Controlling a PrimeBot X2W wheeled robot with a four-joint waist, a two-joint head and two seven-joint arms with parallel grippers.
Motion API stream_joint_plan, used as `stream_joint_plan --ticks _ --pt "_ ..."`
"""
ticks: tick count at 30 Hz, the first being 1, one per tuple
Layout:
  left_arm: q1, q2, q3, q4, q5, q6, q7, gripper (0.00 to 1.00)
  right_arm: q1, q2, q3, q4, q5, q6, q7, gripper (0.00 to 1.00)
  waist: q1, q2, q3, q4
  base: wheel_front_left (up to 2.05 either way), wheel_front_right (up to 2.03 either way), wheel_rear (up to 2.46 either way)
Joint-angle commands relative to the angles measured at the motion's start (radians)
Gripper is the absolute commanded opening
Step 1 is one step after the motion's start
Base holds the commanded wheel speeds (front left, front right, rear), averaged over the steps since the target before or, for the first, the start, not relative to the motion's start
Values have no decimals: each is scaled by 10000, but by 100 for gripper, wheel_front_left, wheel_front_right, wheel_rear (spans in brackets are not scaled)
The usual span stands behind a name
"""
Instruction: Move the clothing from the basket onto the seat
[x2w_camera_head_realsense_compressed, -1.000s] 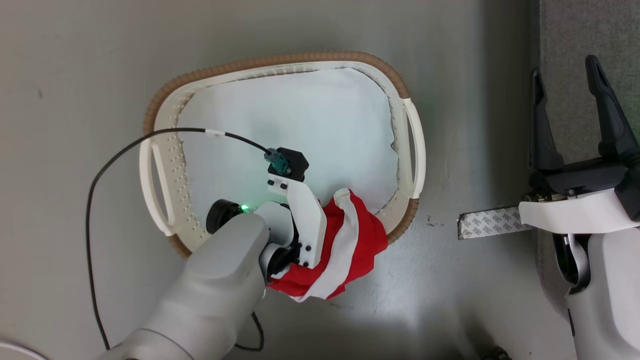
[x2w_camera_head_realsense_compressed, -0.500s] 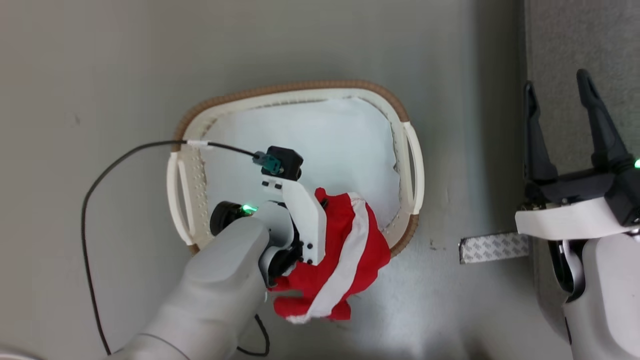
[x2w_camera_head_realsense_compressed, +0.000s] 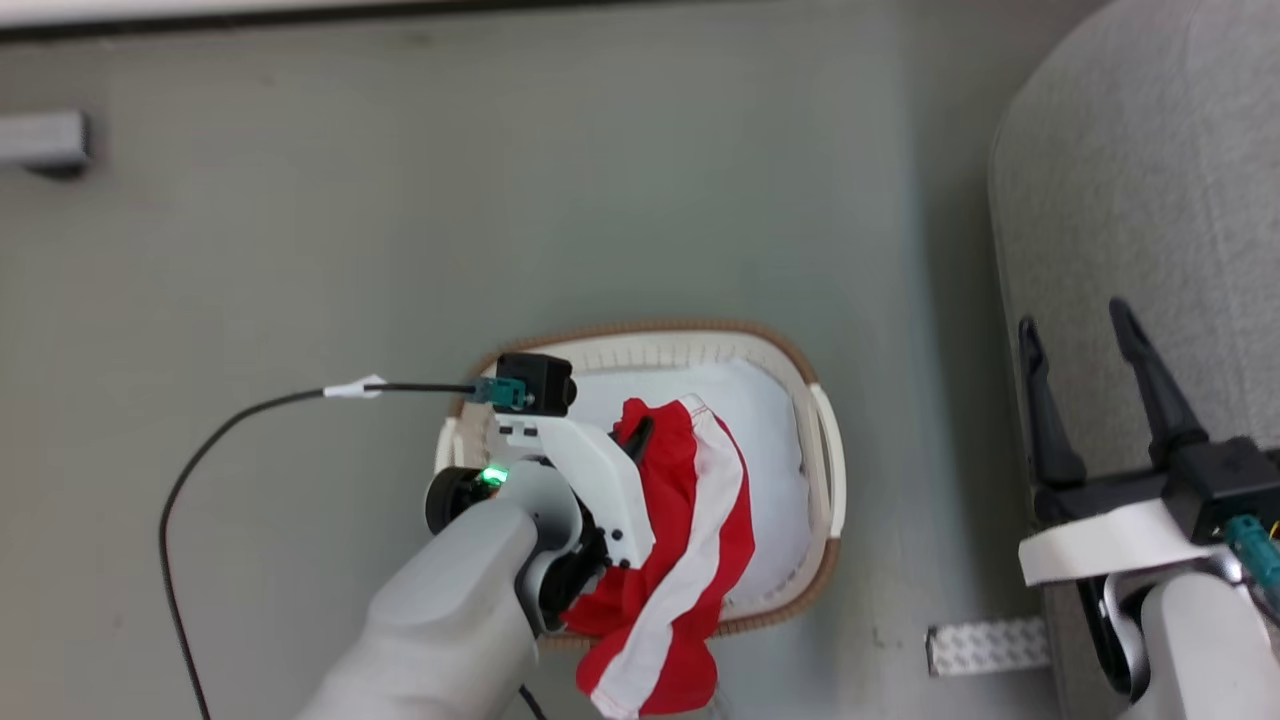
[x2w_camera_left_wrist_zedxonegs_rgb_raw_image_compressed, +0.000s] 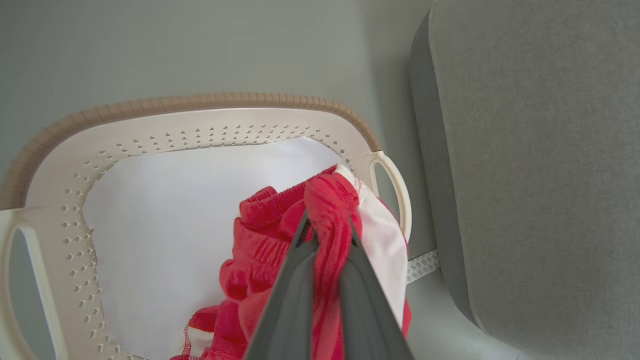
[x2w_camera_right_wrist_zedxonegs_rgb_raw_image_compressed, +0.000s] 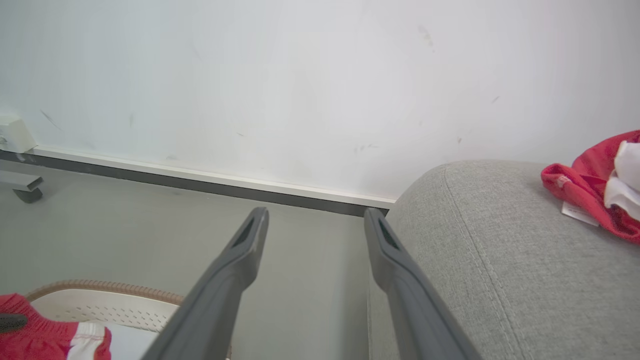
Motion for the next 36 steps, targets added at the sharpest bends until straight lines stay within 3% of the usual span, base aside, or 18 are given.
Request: stream_joint_plan --ticks 1,8,18,36 --pt "217 55 -58 -77 -3 75 -229 0 324 -16 -6 114 -27 -26 7 100 2 0 -1265 373 0 0 0" --pt "598 250 -71 -356 322 353 -1256 0 1159 -16 275 551 102 -26 7 100 2 0 -2860 647 0 0 0" --pt "1030 501 -36 -766 597 877 -2236 0 2109 -14 371 808 366 -26 7 100 2 0 -4311 853 0 0 0" --pt "1626 1336 120 -2348 1037 1200 -2998 0 2995 -14 282 812 346 -26 8 100 2 0 -5547 936 0 0 0"
